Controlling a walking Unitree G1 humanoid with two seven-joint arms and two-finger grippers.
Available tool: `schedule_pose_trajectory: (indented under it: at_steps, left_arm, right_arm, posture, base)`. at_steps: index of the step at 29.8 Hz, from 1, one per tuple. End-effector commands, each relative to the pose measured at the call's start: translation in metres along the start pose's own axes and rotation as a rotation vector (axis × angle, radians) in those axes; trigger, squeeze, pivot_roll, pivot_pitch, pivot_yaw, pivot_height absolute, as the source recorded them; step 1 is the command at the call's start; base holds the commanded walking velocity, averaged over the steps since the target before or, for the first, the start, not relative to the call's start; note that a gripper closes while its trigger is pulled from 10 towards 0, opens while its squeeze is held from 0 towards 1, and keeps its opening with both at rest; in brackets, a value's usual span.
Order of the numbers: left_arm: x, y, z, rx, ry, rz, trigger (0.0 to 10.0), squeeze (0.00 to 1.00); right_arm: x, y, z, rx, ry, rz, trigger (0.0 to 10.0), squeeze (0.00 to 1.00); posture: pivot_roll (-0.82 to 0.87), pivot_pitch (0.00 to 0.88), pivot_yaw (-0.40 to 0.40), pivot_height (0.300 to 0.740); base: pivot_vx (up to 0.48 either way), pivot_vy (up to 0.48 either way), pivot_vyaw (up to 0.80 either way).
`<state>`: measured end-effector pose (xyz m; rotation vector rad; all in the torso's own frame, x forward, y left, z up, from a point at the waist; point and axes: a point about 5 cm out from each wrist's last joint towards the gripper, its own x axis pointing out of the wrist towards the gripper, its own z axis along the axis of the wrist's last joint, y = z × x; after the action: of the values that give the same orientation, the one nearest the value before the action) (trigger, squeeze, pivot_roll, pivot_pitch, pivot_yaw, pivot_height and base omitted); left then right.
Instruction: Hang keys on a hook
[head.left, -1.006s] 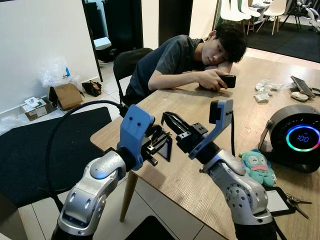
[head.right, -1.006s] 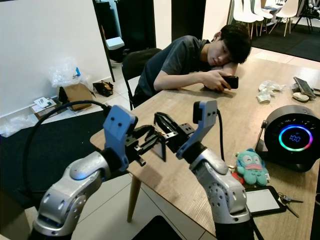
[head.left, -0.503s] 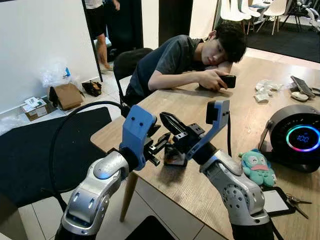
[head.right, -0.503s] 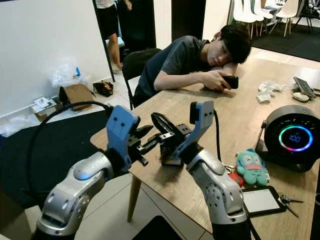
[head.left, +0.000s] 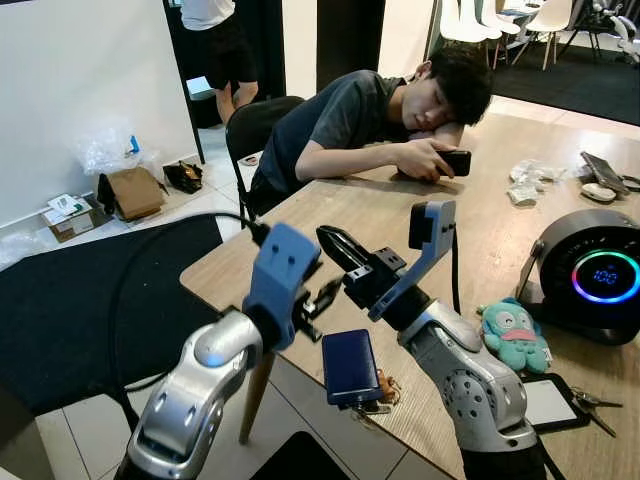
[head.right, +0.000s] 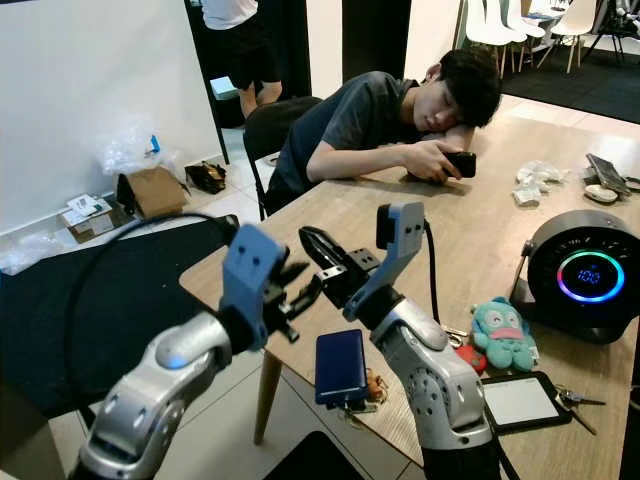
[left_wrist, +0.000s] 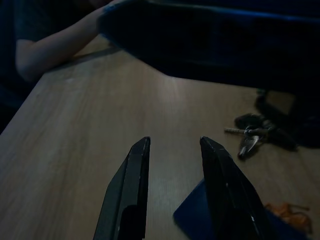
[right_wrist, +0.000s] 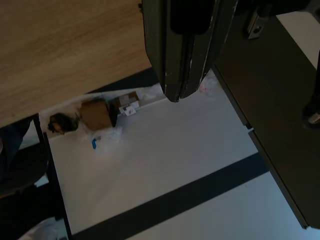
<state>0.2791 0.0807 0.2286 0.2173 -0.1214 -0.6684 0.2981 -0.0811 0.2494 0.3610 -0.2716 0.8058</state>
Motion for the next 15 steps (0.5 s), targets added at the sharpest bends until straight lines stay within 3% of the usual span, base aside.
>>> schedule_pose_trajectory:
  at_steps: [1, 9, 10, 15]
  left_arm:
    - [-0.003, 0.002, -0.003, 0.015, 0.014, 0.010, 10.0, 0.00]
    - [-0.002, 0.006, -0.002, 0.028, 0.017, 0.024, 10.0, 0.00]
    - [-0.003, 0.006, -0.003, 0.035, 0.019, 0.027, 10.0, 0.00]
    - [-0.004, 0.008, -0.005, 0.045, 0.026, 0.034, 10.0, 0.00]
  right_arm:
    - [-0.003, 0.000, -0.003, -0.013, 0.016, -0.001, 10.0, 0.00]
    - [-0.014, -0.007, -0.028, -0.058, 0.140, -0.033, 10.0, 0.00]
    - [-0.017, -0.009, -0.037, -0.084, 0.194, -0.046, 10.0, 0.00]
    - [-0.027, -0.012, -0.042, -0.019, 0.193, -0.112, 10.0, 0.00]
  posture:
    - [0.06, 0.141, 0.044, 0.740]
    - [0.06, 0.138, 0.043, 0.740]
    - [0.06, 0.138, 0.043, 0.740]
    - [0.06, 0.138, 0.038, 0.740]
  base:
    - [0.000, 0.000, 0.00]
    - [0.000, 0.000, 0.00]
    - [0.000, 0.000, 0.00]
    - [0.000, 0.000, 0.00]
